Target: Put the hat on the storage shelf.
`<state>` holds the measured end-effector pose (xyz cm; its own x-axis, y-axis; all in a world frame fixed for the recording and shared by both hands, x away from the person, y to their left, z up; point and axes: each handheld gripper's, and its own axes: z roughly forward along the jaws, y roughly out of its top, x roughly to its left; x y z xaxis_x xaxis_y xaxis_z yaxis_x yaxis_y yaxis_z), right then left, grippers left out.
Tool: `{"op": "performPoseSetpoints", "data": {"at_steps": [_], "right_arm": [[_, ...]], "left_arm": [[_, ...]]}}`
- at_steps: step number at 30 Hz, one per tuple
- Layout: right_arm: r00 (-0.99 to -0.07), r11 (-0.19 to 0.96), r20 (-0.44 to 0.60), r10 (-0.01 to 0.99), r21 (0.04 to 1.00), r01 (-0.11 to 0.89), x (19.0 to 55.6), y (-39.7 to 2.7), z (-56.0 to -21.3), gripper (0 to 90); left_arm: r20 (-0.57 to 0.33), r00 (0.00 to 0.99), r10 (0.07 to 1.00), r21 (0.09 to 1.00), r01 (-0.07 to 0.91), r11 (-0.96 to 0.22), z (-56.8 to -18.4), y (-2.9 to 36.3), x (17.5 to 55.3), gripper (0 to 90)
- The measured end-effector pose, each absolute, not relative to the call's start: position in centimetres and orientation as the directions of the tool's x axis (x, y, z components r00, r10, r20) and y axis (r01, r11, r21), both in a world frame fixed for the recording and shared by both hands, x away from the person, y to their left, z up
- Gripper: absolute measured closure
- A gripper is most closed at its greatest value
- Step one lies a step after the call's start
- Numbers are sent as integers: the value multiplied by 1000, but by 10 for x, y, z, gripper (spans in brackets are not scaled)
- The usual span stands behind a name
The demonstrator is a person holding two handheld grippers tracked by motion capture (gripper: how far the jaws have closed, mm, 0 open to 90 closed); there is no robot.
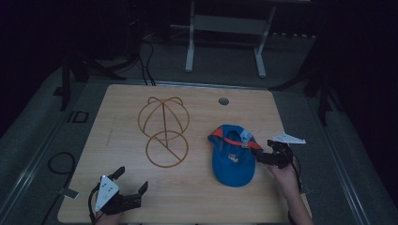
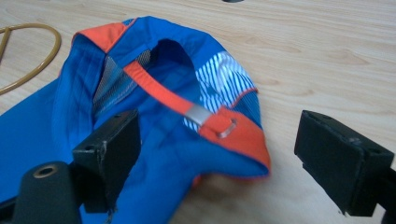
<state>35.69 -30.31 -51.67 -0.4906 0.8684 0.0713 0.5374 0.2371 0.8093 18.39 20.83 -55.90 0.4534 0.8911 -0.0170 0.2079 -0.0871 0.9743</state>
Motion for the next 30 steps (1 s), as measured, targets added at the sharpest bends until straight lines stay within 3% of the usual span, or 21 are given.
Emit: {"op": "performPoseSetpoints", "data": {"at_steps": [10,19,21,30], "right_arm": [[-494,313,-16,869,792,525,390,-281,-518,349],[-483,327,-30,875,772,545,417,-271,-522,365],[-485,300,19,875,763,572,426,-271,-527,364],[-481,332,-3,877,727,601,432,-260,-547,340]], "left_arm": [[-19,465,885,967,234,-102,-558,207,184,20],[11,490,871,964,225,-138,-558,204,183,20],[8,491,871,965,226,-136,-558,204,183,20],[-8,500,866,963,238,-129,-559,205,184,21]]}}
